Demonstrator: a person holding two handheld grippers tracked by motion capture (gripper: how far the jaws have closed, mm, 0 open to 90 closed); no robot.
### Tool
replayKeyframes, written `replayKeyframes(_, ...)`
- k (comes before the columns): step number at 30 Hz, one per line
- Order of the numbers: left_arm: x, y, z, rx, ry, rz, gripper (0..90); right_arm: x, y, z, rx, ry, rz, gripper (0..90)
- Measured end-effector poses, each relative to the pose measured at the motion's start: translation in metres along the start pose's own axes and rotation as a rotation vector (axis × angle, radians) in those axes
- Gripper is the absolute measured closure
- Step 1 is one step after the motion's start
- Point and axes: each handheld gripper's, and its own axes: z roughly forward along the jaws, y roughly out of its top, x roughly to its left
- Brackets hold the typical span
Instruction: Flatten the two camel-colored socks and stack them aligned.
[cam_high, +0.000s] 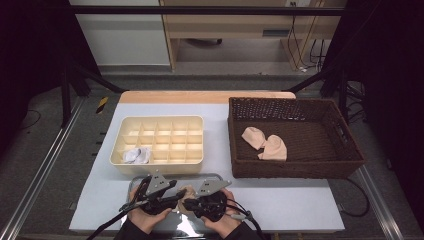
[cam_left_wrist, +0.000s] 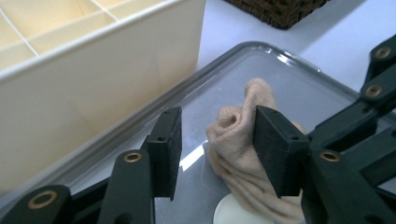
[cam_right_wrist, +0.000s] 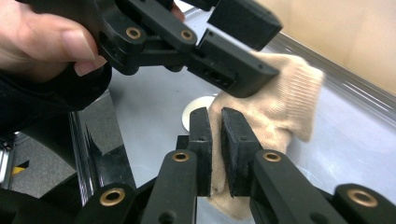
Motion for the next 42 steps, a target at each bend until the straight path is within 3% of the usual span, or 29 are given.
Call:
replayKeyframes(13, -0.003, -0.009, -0.002, 0.014, -0.026, -0.053, 48.6, -0.015, -0.004, -0.019, 0.001, -0.099, 0.032, 79.5)
replayKeyframes(20, -0.005, -0.012, -0.001, 0.023, -0.024, -0.071, 46.4, -0.015, -0.001, -0.024, -0.034, -0.079, 0.062, 81.1)
replayKeyframes(23, -0.005, -0.012, -0.001, 0.025, -0.023, -0.071, 46.3, -0.015, 0.0, -0.028, -0.051, -0.092, 0.067, 82.7)
replayKeyframes(28, -0.002, -0.011, -0.001, 0.027, -0.034, -0.083, 45.0, -0.015, -0.007, -0.019, 0.008, -0.11, 0.062, 85.3)
replayKeyframes(33, -0.001, -0.013, 0.001, 0.027, -0.052, -0.095, 43.3, -0.017, -0.005, -0.023, -0.005, -0.099, 0.096, 87.3)
replayKeyframes(42, -0.003, -0.016, 0.004, 0.035, -0.098, -0.103, 41.5, -0.019, -0.011, -0.019, 0.025, -0.115, 0.101, 89.9)
